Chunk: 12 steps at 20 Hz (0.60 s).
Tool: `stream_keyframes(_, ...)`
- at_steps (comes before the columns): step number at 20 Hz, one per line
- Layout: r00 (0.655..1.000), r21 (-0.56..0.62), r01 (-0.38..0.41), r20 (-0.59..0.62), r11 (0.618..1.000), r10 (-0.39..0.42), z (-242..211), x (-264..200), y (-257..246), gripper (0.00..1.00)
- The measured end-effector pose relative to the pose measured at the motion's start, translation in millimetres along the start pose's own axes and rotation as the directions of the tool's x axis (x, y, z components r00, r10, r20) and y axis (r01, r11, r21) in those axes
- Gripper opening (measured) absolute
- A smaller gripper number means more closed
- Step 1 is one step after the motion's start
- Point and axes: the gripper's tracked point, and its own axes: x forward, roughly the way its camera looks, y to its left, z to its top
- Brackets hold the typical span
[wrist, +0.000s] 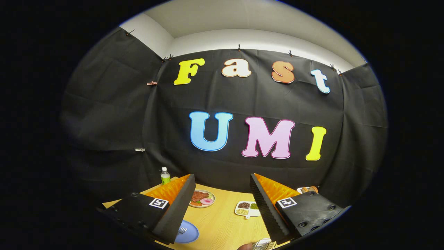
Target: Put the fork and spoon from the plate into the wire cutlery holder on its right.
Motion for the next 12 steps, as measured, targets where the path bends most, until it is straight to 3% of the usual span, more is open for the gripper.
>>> stream_keyframes(7,0.996,0.018,-0.058,-0.067,0.998,0.059,-18,9,22,0.97)
stream_keyframes(12,0.955,0.064,-0.144,-0.251,0.988,0.155,-71,10,56,0.97)
